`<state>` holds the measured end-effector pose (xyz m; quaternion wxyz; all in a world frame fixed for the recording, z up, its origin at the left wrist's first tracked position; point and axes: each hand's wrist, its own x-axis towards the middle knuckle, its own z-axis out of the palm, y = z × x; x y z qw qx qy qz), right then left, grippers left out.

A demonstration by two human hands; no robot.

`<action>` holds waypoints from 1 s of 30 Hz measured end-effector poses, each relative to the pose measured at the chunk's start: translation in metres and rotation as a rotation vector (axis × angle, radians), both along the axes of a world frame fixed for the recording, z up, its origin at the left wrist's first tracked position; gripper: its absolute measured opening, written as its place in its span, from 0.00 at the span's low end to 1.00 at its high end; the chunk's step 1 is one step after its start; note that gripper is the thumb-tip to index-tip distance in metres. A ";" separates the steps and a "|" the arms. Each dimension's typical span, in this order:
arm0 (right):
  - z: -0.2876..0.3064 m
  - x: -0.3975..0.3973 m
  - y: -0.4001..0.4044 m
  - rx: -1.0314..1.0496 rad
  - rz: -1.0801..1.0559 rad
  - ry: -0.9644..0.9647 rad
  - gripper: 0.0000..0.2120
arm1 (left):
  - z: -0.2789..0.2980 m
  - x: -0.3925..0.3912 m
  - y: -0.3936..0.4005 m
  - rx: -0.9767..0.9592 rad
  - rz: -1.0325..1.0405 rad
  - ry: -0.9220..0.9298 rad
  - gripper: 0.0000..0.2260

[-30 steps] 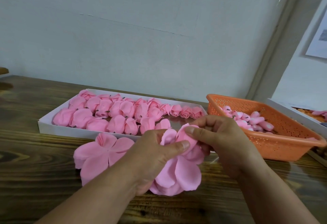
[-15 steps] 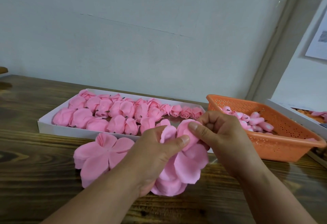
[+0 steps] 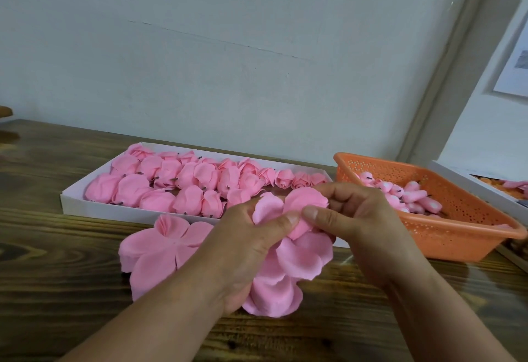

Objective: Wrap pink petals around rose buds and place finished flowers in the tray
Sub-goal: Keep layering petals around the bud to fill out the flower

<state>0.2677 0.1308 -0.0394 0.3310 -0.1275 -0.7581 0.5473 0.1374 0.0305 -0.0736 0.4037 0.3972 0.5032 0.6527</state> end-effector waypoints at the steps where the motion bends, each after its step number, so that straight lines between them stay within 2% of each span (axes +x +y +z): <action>1: -0.001 -0.001 -0.002 0.008 0.001 0.028 0.09 | 0.001 -0.001 0.000 -0.008 0.007 -0.006 0.05; 6: -0.004 -0.009 -0.008 0.001 -0.053 0.096 0.07 | 0.004 -0.001 -0.001 -0.023 -0.005 -0.047 0.09; 9: -0.006 -0.011 -0.004 -0.055 -0.180 0.119 0.12 | 0.004 0.000 0.000 -0.031 0.004 -0.120 0.11; 11: -0.007 -0.009 -0.002 -0.105 -0.245 0.136 0.13 | 0.004 0.000 0.002 -0.048 0.071 -0.147 0.06; 13: -0.007 -0.009 -0.001 -0.123 -0.265 0.128 0.13 | 0.001 0.000 0.004 -0.087 0.195 -0.125 0.06; 16: -0.009 -0.012 -0.003 -0.077 -0.253 0.082 0.14 | -0.002 0.001 0.007 -0.110 0.339 0.010 0.08; 20: -0.011 -0.014 -0.008 0.017 -0.225 0.035 0.15 | -0.005 -0.002 0.009 -0.093 0.459 0.070 0.11; 24: -0.006 -0.011 -0.013 0.154 -0.126 -0.005 0.10 | -0.004 -0.002 0.009 -0.106 0.493 0.061 0.12; 27: -0.001 -0.007 -0.013 0.235 -0.070 -0.006 0.12 | -0.003 -0.002 0.007 -0.095 0.509 0.098 0.13; 30: -0.003 -0.007 -0.008 0.208 -0.115 0.059 0.15 | 0.000 0.001 0.004 -0.069 0.487 0.133 0.12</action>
